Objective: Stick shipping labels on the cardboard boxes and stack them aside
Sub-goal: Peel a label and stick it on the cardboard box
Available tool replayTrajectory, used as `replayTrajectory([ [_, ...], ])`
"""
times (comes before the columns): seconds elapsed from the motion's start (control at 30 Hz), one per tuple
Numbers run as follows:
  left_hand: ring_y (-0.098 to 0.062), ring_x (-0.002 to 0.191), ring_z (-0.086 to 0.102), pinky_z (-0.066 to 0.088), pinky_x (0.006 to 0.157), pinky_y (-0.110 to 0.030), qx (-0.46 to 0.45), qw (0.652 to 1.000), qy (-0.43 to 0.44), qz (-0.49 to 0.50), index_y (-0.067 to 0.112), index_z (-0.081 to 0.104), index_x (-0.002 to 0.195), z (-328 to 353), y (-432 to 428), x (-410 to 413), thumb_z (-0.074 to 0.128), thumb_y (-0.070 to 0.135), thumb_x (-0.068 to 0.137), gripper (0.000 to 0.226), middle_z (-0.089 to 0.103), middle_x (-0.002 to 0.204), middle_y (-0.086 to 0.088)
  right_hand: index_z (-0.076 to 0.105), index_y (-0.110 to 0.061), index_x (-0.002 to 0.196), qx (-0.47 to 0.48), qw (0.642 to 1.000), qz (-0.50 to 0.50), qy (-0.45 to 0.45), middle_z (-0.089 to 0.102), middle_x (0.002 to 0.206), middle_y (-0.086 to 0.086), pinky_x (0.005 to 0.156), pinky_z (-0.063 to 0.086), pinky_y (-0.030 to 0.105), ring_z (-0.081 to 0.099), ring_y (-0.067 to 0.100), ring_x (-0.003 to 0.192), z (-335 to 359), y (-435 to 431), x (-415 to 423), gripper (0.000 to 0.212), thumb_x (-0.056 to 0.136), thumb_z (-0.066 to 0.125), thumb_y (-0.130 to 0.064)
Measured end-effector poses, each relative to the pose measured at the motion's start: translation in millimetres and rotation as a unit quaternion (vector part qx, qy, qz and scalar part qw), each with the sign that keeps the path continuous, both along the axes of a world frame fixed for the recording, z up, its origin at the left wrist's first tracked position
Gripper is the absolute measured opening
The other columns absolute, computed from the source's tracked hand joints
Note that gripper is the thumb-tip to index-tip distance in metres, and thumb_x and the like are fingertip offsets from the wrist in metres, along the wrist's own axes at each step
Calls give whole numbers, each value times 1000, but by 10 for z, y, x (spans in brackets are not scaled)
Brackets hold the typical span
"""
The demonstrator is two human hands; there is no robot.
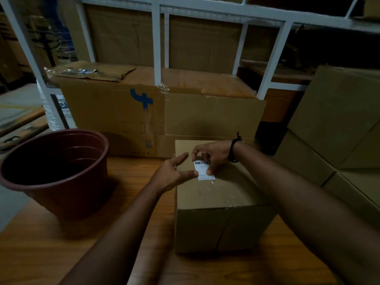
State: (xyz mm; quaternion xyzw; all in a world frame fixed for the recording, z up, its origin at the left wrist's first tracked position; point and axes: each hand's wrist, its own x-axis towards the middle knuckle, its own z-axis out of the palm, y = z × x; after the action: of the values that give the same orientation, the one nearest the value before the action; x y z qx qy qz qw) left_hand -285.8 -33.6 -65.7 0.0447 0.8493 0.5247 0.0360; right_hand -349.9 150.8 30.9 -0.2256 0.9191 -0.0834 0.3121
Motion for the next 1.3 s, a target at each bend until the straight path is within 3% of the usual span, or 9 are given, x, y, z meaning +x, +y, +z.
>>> replayTrajectory([
  [0.17,-25,141,35,41,104,-44,8,1000,-4,2,35,34,150,15,-28,3,79,51,73,90,34,157,-1,42,-32,130,8,1000,3,-10,56,88,-4,66,44,27,53,12,81,25,-96,-36,65,80,76,-9],
  [0.37,-27,143,32,40,108,-53,15,1000,-11,2,38,35,148,-4,-23,-11,79,56,68,93,30,159,-3,45,-30,125,15,1000,3,-3,58,87,-4,67,44,26,54,12,82,32,-99,-56,60,78,77,-9],
  [0.53,-25,141,35,42,106,-50,7,1000,-11,2,41,37,146,-11,-26,-24,79,61,63,95,32,158,-1,44,-36,127,0,1000,3,6,63,104,2,74,47,30,58,18,94,-5,-33,-31,63,78,79,-15],
  [0.77,-26,143,32,38,109,-54,7,1000,-13,7,39,37,147,-19,-50,-39,80,57,67,92,30,159,-1,42,-33,126,5,1000,3,-2,61,94,-1,78,50,32,57,16,90,14,-99,-32,62,79,77,-10],
  [0.87,-25,145,30,37,110,-54,2,1000,-12,5,40,38,146,-18,-27,-37,80,61,63,95,30,159,-2,44,-31,125,15,1000,13,0,58,90,-3,73,49,29,56,15,86,18,-94,-31,59,80,76,-9],
  [0.97,-23,146,26,35,111,-54,4,1000,-6,7,40,38,146,-24,-26,-27,78,65,60,99,29,160,-2,43,-31,123,14,1000,15,1,58,91,-2,68,49,28,56,14,83,26,-103,-36,59,80,76,-8],
  [1.17,-25,146,27,34,111,-56,8,1000,-8,-1,41,38,146,-9,-28,-18,77,66,58,99,28,160,-3,34,-39,134,1,1000,3,4,62,103,7,74,51,33,57,19,90,6,-71,-37,76,78,78,-12],
  [1.3,-24,146,26,34,112,-55,8,1000,-11,1,38,38,147,-14,-33,-26,78,64,60,98,29,160,-2,40,-38,127,19,1000,9,2,59,99,1,72,47,30,56,16,90,6,-76,-18,64,81,75,-12],
])
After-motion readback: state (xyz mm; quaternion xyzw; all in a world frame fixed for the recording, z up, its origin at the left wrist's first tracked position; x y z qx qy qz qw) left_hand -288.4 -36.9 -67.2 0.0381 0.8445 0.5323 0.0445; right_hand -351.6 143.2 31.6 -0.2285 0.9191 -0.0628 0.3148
